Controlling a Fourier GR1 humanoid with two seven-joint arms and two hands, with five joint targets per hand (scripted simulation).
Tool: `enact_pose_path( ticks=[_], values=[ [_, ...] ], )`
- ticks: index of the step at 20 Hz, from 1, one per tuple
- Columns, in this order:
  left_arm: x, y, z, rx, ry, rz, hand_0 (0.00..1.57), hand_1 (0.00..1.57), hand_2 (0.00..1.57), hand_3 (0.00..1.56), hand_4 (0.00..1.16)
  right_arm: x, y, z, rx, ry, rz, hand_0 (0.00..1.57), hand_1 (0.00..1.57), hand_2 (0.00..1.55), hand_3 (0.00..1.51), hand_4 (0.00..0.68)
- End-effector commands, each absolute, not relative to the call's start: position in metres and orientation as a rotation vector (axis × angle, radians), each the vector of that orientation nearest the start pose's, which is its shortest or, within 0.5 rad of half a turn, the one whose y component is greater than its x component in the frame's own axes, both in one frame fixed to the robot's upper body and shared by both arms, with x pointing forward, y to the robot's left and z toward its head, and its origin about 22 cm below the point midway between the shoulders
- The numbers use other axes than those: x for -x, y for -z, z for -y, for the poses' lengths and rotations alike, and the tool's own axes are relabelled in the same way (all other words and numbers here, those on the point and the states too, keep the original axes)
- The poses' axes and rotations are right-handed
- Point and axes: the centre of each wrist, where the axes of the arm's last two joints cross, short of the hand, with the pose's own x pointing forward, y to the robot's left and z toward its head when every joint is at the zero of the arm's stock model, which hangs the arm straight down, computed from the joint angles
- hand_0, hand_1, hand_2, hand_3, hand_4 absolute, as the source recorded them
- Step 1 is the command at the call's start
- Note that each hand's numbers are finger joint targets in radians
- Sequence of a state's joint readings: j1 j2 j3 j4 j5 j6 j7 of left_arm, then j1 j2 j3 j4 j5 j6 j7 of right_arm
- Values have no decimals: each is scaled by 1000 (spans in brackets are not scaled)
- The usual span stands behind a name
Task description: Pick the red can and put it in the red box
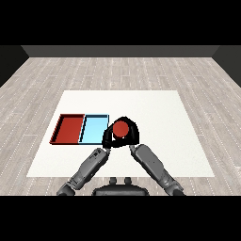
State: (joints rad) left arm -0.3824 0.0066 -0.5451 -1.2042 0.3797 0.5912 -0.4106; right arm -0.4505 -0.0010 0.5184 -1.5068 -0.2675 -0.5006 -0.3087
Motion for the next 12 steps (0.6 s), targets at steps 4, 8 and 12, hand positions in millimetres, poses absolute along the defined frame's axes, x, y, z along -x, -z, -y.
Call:
enact_pose_path(
  ticks=[4, 8, 12],
  values=[
    [-280, -2, -72, 165, -85, 1897, 1571, 1571, 1571, 1513, 1147, -273, -76, 57, -273, -73, 2009, 0, 0, 0, 0, 0],
    [-291, 9, -80, 138, -77, 1880, 1571, 1571, 1571, 1507, 1141, -286, -56, 59, -271, -72, 1985, 0, 0, 0, 0, 0],
    [-277, -12, -81, 97, -85, 1873, 1571, 1571, 1571, 1496, 1135, -278, -77, 72, -272, -51, 1972, 0, 0, 0, 0, 0]
  ],
)
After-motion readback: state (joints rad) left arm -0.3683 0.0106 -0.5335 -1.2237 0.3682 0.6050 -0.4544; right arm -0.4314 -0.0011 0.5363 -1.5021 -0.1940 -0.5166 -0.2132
